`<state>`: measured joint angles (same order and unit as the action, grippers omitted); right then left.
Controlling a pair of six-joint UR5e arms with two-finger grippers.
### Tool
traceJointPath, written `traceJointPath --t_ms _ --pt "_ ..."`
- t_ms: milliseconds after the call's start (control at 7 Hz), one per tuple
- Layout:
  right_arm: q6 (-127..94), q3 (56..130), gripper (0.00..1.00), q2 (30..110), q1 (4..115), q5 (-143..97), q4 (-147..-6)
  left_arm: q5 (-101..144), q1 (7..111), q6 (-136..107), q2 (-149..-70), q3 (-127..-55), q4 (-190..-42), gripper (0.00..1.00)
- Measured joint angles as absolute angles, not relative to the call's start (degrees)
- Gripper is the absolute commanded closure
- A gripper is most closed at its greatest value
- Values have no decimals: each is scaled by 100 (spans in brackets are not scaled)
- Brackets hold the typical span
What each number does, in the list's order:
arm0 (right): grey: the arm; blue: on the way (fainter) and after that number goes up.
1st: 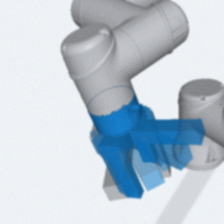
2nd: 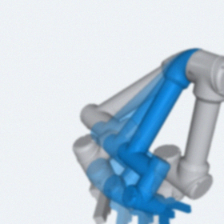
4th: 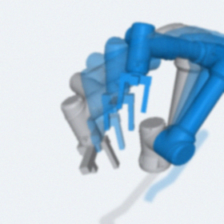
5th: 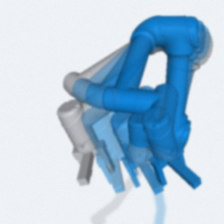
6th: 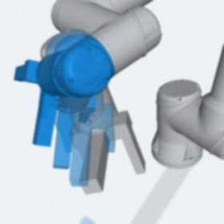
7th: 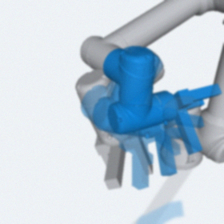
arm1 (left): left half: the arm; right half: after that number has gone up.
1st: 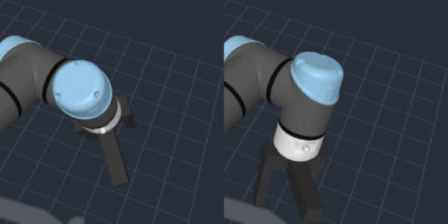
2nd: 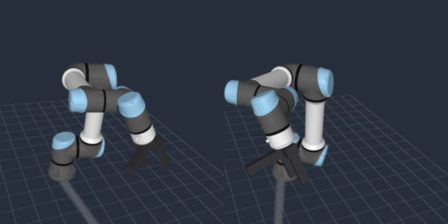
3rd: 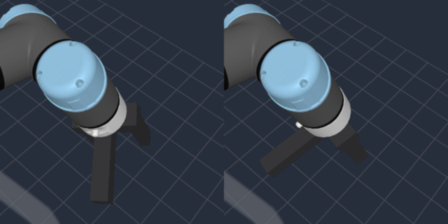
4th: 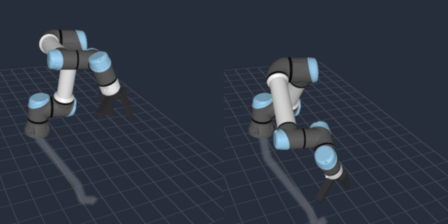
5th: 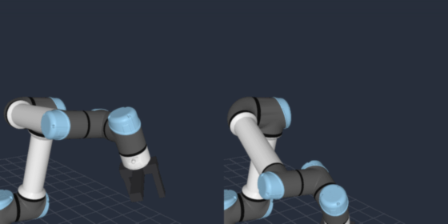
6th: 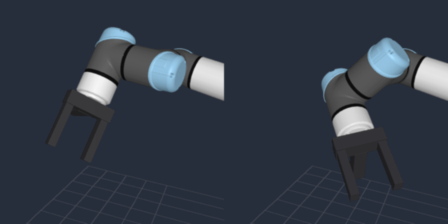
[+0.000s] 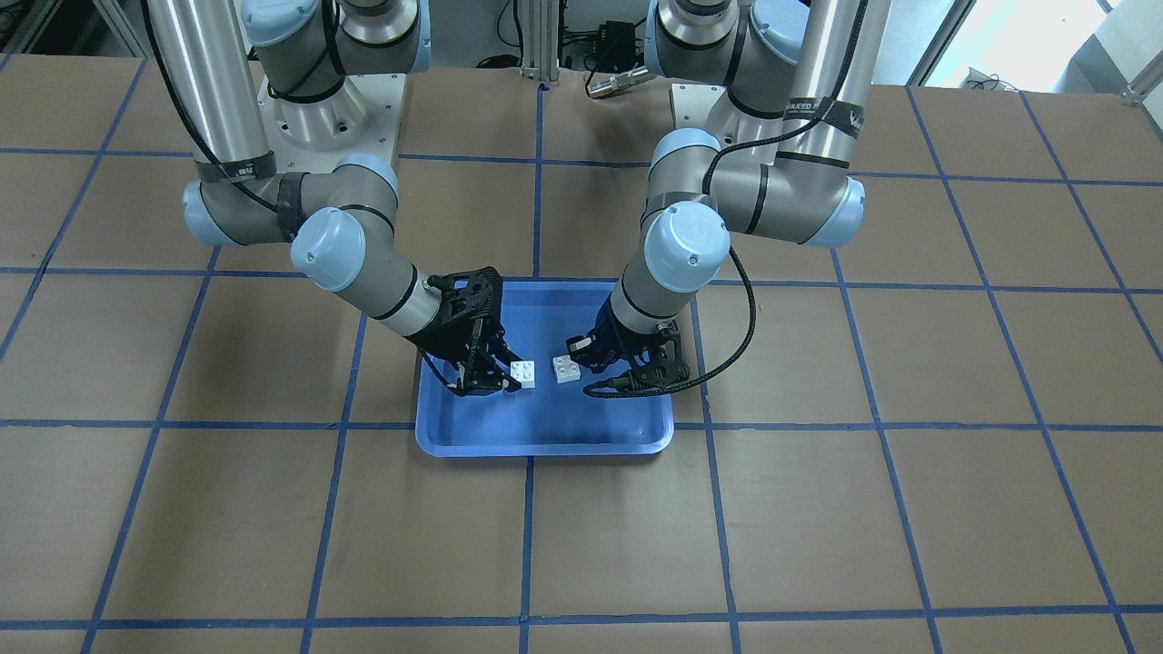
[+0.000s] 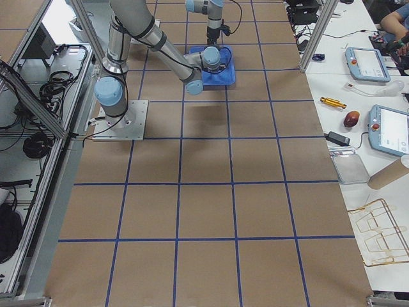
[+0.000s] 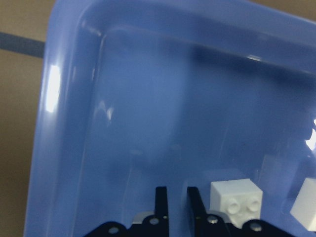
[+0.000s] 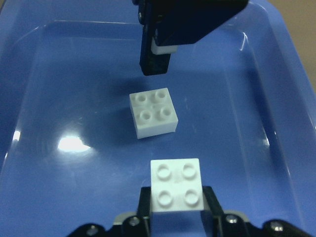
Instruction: Assemble white blocks and place on blue tray
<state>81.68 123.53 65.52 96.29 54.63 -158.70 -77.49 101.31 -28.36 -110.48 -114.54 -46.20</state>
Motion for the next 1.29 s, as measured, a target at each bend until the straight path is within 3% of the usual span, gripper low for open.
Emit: traceJointPath --t_ms 1286 --pt "7777 12342 99 6273 9859 5485 -16381 -7733 10376 -2839 -11079 -11444 -4623 92"
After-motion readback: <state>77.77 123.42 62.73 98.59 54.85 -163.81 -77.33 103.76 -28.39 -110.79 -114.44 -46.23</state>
